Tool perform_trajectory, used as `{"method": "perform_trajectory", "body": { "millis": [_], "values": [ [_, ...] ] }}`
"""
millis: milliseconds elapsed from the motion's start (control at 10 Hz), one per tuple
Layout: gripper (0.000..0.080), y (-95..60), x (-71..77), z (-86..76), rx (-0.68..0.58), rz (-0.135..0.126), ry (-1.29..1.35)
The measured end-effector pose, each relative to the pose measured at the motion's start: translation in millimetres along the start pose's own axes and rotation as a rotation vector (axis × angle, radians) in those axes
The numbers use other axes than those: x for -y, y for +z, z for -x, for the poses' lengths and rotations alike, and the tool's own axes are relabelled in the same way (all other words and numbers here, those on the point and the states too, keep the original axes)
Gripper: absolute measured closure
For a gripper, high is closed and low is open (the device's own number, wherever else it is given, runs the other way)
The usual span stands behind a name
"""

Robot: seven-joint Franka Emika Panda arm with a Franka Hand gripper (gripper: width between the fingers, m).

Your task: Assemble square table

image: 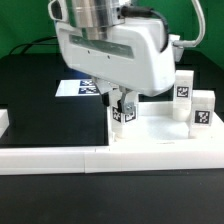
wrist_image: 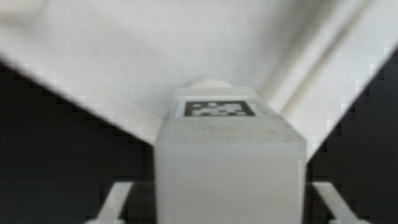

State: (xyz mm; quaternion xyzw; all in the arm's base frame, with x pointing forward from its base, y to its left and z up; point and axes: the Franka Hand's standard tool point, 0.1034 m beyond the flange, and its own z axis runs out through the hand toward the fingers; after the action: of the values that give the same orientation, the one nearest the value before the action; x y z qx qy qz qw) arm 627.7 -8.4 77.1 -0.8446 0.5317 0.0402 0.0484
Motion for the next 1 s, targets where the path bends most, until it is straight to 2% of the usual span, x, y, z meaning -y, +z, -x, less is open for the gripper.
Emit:
{"method": "perform_trajectory", "body": {
  "millis": [300,600,700,800,900,1000],
  "values": [
    [0.0507,0.3,0.6,-0.2,-0.004,-0.007,0.274],
    [0.0496,1.1,0.0,0.4,-0.003,-0.004,0.347],
    [0.0314,1.1,0.1,0.9,-0.005,-0.002,0.284],
    [0.0314,1.7,1.9,5.1,-0.023,0.012,0.097],
    [0.0182,3.4,7.8,14.4,-0.054,0.017,-0.066],
    [0.0159,4.3,8.6,21.9,-0.066,0.008,-0.146]
  ]
}}
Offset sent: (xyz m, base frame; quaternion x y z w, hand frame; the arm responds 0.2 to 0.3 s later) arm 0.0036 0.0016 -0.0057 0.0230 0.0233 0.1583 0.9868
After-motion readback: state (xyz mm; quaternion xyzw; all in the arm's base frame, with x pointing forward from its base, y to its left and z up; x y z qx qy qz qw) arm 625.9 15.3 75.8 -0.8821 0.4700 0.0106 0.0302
